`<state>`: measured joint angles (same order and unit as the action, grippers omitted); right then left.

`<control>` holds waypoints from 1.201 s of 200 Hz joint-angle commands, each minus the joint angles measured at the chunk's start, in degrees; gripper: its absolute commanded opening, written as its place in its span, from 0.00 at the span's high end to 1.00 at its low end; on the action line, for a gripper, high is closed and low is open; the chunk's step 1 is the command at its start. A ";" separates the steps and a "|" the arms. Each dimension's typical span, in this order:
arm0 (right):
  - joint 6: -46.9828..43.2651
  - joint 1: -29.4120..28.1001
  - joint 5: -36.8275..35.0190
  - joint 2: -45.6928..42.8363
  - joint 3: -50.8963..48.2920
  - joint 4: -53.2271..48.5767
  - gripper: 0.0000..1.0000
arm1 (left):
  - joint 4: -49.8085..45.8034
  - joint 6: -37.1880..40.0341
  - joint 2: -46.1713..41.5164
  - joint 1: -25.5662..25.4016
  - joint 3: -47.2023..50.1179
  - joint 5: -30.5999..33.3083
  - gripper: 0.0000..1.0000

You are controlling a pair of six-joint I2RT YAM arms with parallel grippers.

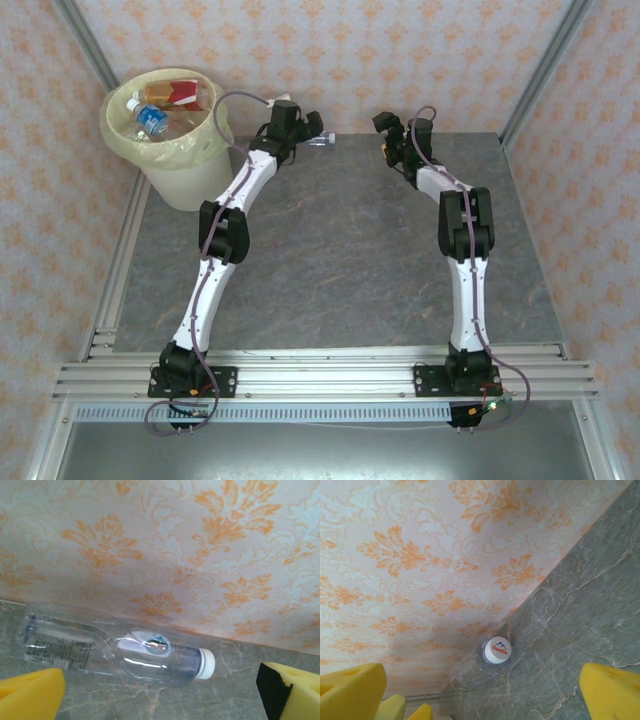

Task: Put the plastic bottles in the bin

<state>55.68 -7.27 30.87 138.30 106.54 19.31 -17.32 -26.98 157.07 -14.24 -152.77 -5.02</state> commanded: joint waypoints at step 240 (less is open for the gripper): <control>-8.39 -1.88 4.14 1.73 -0.19 3.27 0.01 | 23.06 -18.86 18.59 6.80 -11.06 -8.33 0.00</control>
<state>48.97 -8.73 34.24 138.93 105.16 19.00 1.52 -42.92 174.23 -8.25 -162.28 -8.40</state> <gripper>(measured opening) 0.993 0.998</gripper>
